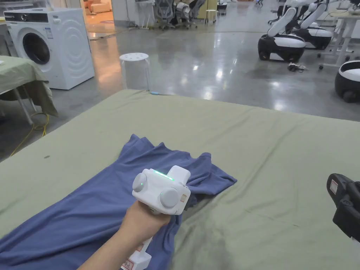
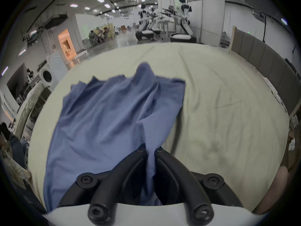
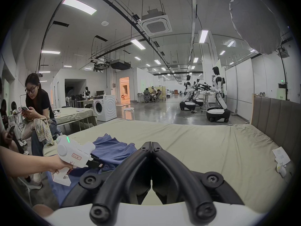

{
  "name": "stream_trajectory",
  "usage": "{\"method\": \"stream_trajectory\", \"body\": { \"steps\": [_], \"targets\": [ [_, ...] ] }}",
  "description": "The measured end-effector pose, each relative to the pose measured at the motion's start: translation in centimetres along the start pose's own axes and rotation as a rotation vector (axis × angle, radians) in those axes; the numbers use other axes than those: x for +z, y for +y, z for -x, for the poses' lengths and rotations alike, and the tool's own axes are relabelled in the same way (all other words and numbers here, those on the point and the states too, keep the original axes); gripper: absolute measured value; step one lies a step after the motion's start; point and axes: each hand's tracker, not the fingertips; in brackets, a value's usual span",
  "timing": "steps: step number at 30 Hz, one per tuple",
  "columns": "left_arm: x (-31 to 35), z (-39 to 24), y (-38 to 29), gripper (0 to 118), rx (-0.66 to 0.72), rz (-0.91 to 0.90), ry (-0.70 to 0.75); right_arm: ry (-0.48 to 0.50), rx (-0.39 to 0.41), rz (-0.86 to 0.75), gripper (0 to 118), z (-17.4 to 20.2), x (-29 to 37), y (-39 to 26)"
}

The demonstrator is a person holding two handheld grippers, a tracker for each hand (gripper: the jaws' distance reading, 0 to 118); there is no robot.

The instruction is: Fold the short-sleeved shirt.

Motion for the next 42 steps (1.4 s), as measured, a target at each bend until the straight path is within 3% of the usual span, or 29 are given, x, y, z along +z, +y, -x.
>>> {"method": "stream_trajectory", "body": {
  "steps": [5,7,9,11,14,18,22,24,28,31,32,33,34,36,37,40,42],
  "targets": [
    [3.2,-3.0,3.2,2,0.011,-0.076,-0.081,-0.042,-0.013,-0.040,0,-1.9,3.3,1.0],
    [4.4,-6.2,4.3,2,-0.061,-0.097,-0.115,-0.072,-0.015,-0.050,0,-3.0,4.7,1.5],
    [5.5,-10.7,5.2,2,-0.176,-0.133,-0.157,-0.109,-0.018,-0.065,0,-4.4,6.4,2.0],
    [6.6,-15.3,5.5,2,-0.208,-0.157,-0.247,-0.146,-0.019,-0.082,0,-5.9,8.1,2.4],
    [8.2,-24.5,4.4,2,-0.423,-0.164,-0.335,-0.222,-0.019,-0.102,0,-8.0,10.9,3.0],
    [10.0,-36.0,1.1,2,-0.521,-0.141,-0.564,-0.331,-0.027,-0.126,0,-10.8,15.2,3.6],
    [12.1,-44.8,-2.3,2,-0.650,-0.141,-0.657,-0.415,-0.025,-0.124,0,-12.8,18.4,3.4],
    [12.2,-47.7,-3.6,2,-0.595,-0.088,-0.745,-0.435,-0.047,-0.122,0,-13.3,19.6,3.2],
    [10.8,-49.7,-5.2,2,-0.668,-0.051,-0.663,-0.456,-0.071,-0.106,0,-13.7,20.7,2.7],
    [11.0,-47.2,-4.5,4,-0.525,-0.049,-0.724,-0.457,-0.066,-0.102,0,-13.5,20.8,2.5],
    [11.7,-46.1,-4.1,10,-0.493,-0.081,-0.696,-0.454,-0.067,-0.103,0,-13.4,20.8,2.5],
    [12.7,-44.3,-3.4,25,-0.459,-0.115,-0.680,-0.449,-0.074,-0.105,0,-13.4,20.7,2.5],
    [14.0,-42.4,-3.0,57,-0.384,-0.203,-0.681,-0.441,-0.085,-0.107,0,-13.3,20.6,2.5],
    [17.5,-36.5,-2.2,109,-0.217,-0.416,-0.777,-0.416,-0.104,-0.113,0,-12.9,20.3,2.7],
    [19.5,-33.4,-1.9,116,-0.150,-0.485,-0.762,-0.413,-0.102,-0.118,0,-12.6,20.2,2.8],
    [25.3,-23.6,-3.1,117,-0.013,-0.710,-0.659,-0.404,-0.085,-0.126,0,-11.5,20.1,3.3],
    [28.7,-17.0,-5.1,118,0.008,-0.817,-0.494,-0.389,-0.061,-0.133,0,-10.6,20.2,3.5]
  ]
}}
